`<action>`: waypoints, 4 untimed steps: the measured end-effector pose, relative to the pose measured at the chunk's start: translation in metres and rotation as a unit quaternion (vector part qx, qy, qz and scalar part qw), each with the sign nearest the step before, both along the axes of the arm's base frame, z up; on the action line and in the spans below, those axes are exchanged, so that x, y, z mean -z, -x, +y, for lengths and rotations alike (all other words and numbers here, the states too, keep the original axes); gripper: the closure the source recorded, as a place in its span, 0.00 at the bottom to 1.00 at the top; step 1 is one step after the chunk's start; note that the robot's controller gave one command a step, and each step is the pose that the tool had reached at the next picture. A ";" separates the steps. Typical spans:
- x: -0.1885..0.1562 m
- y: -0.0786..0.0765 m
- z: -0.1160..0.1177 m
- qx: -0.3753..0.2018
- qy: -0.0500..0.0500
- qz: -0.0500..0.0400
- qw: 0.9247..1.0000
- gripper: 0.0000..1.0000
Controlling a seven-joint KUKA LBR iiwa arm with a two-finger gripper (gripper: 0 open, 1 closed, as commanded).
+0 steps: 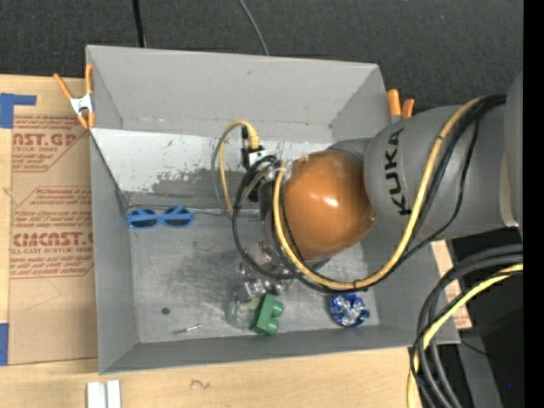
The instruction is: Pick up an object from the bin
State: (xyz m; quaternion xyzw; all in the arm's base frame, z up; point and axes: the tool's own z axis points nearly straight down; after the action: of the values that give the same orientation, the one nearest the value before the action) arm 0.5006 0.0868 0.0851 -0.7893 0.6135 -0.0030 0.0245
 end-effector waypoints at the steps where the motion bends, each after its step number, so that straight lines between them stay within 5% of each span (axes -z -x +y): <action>1: -0.119 -0.003 0.002 0.007 0.015 0.014 1.000 1.00; 2: -0.057 -0.022 0.076 0.065 0.014 0.021 0.998 1.00; 3: -0.091 -0.019 0.078 0.070 0.014 0.017 0.997 1.00; 4: -0.068 -0.044 0.146 0.165 0.011 0.021 0.986 1.00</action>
Offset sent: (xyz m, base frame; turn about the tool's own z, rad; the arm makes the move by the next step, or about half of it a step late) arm 0.0019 0.0000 0.1156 0.0142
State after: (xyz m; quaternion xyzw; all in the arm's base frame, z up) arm 0.5447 0.2333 0.1530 -0.6772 0.7357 0.0022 0.0021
